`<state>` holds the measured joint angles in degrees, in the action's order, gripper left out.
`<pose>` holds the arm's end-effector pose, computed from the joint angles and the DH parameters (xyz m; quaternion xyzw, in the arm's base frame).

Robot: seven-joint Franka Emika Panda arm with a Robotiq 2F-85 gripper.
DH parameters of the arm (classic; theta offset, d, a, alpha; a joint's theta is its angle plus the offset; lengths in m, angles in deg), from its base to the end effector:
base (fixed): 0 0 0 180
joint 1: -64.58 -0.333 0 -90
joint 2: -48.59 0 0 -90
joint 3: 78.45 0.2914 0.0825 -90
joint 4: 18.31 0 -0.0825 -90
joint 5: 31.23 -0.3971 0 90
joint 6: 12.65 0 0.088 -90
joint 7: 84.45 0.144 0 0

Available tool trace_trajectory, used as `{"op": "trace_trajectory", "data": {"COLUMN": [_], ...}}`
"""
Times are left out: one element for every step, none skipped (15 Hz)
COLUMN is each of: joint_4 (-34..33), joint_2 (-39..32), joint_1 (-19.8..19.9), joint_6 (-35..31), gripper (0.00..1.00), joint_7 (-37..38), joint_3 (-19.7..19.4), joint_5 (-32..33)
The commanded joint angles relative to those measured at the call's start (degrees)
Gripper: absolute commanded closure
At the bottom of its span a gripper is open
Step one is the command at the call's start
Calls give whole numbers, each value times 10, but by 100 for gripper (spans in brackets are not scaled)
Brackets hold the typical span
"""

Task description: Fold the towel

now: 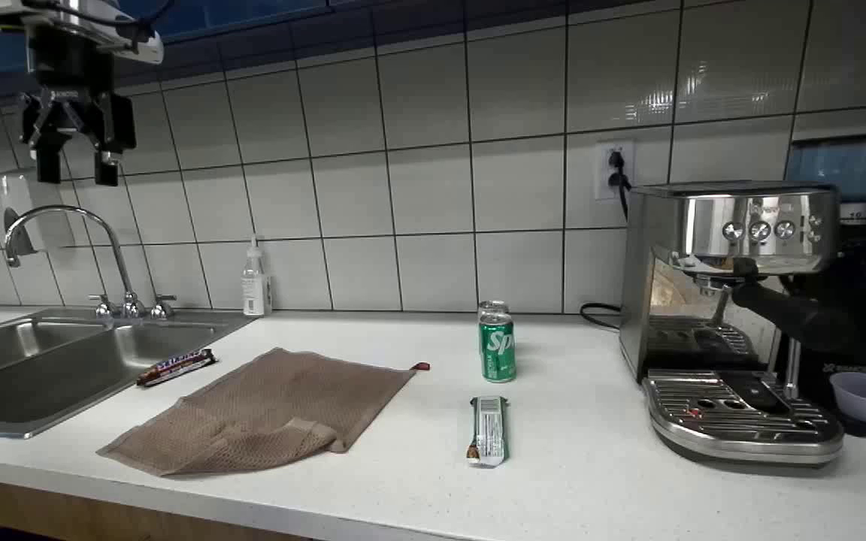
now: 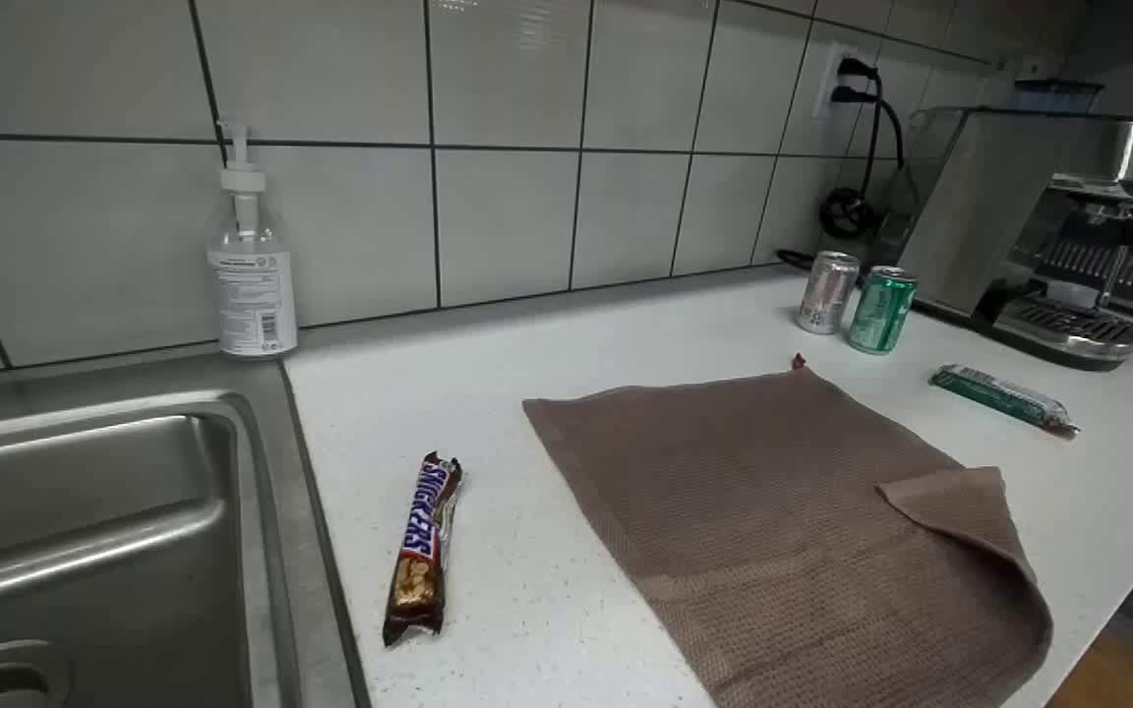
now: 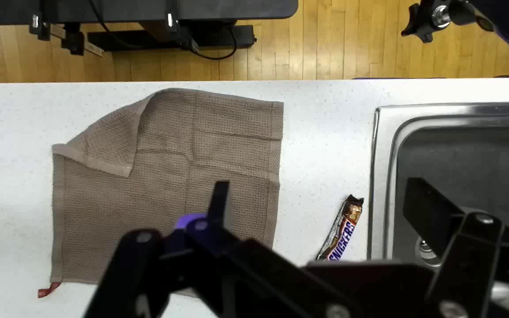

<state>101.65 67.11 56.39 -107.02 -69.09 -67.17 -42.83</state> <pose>0.4254 0.1846 0.4819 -0.9955 -0.0146 0.0813 0.0473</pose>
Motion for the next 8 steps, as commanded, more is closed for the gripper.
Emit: {"op": "trace_trajectory", "data": {"joint_4": [-2, -2, -2, -2, -2, -2, 0, 3], "joint_2": [-1, -1, -1, -1, -1, -1, 0, 2], "joint_1": [1, 1, 1, 1, 1, 1, 1, 0], "joint_6": [2, 2, 2, 2, 2, 2, -2, -3], "gripper": [0, 0, 0, 0, 0, 0, 0, 0], "joint_7": [0, 0, 0, 0, 0, 0, 3, 1], "joint_3": [1, 1, 1, 1, 1, 1, 2, 2], "joint_5": [0, 0, 0, 0, 0, 0, 2, 3]}}
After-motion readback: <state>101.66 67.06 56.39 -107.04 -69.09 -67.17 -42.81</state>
